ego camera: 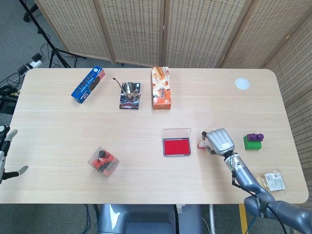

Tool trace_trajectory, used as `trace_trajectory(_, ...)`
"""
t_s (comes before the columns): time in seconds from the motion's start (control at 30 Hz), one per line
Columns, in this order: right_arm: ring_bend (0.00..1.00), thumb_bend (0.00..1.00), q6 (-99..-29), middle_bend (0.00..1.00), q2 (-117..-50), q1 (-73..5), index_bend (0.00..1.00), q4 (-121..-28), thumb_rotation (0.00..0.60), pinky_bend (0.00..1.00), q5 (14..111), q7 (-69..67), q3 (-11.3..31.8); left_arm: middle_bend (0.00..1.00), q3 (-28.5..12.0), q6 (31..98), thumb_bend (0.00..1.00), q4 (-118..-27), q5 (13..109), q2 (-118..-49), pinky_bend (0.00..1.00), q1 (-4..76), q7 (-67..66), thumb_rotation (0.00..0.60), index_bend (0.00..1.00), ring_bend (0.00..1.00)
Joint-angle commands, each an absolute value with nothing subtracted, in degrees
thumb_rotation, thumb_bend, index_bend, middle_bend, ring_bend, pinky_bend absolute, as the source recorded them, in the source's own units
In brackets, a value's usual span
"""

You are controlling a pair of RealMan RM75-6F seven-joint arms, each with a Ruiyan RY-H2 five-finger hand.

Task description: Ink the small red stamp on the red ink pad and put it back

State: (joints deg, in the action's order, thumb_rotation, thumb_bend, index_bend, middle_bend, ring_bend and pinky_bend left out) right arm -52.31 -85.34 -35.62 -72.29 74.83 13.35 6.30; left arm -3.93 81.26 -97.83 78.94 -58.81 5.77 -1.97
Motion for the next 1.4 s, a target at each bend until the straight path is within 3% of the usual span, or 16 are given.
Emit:
trace_trajectory(0.03, 0.97, 0.4, -52.0, 0.94, -85.5, -35.8, 0.44, -72.1, 0.6, 1.0, 74.5, 13.5, 6.3, 0.0, -3.9, 81.2, 0.0, -97.8, 78.9, -58.8, 0.0, 5.8, -1.9, 0.6, 0.0, 0.0)
trace_trajectory(0.77, 0.97, 0.48, -51.5, 0.95, -85.6, -36.4, 0.55, -72.5, 0.6, 1.0, 73.7, 13.0, 6.3, 0.0, -3.9, 80.8, 0.0, -97.4, 78.5, -58.5, 0.0, 5.8, -1.2, 0.6, 0.0, 0.0)
trace_trajectory(1.17, 0.97, 0.54, -57.3, 0.95, -79.8, -36.1, 0.56, -85.1, 0.6, 1.0, 78.3, 12.9, 7.5, 0.0, -3.9, 80.7, 0.0, -97.4, 78.6, -58.4, 0.0, 5.9, -0.9, 0.6, 0.0, 0.0)
trace_trajectory(1.4, 0.97, 0.56, -55.3, 0.95, -81.4, -39.1, 0.56, -90.0, 0.6, 1.0, 75.4, 22.8, 8.8, 0.0, -3.9, 80.9, 0.0, -97.5, 78.9, -58.3, 0.0, 5.8, -0.8, 0.6, 0.0, 0.0)
